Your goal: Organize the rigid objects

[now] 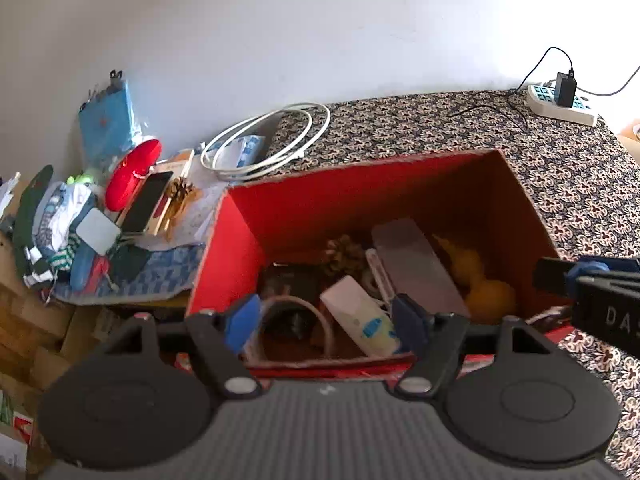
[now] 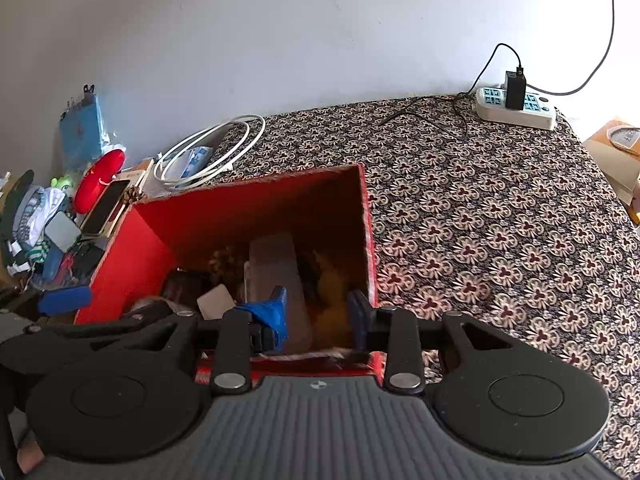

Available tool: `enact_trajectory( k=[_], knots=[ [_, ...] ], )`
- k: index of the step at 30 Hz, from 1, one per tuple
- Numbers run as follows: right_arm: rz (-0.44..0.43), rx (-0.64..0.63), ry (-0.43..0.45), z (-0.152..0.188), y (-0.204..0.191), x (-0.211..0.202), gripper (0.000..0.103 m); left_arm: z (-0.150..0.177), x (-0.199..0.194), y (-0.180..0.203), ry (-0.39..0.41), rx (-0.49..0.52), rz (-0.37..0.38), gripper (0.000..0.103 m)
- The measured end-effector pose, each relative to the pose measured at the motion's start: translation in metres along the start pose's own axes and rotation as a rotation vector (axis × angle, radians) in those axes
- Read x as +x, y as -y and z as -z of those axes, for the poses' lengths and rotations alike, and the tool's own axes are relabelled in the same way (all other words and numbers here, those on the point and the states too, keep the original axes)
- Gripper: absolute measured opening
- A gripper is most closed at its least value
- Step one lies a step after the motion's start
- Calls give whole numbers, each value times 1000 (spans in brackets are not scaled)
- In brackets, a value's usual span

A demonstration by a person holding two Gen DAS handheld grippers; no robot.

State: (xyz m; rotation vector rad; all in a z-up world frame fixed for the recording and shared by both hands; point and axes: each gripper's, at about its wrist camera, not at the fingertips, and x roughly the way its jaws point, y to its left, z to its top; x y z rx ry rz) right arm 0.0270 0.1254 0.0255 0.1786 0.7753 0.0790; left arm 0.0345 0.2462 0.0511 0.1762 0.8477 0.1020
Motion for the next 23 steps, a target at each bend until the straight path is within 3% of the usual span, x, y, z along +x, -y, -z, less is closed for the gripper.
enact_trajectory(
  k=[9, 23],
  knots=[
    [47, -2, -12, 0, -29, 27, 17, -2, 29, -28, -9, 25, 22, 75],
    [87, 13, -35, -6, -40, 48, 17, -11, 56, -47, -11, 16, 102, 75]
  ],
)
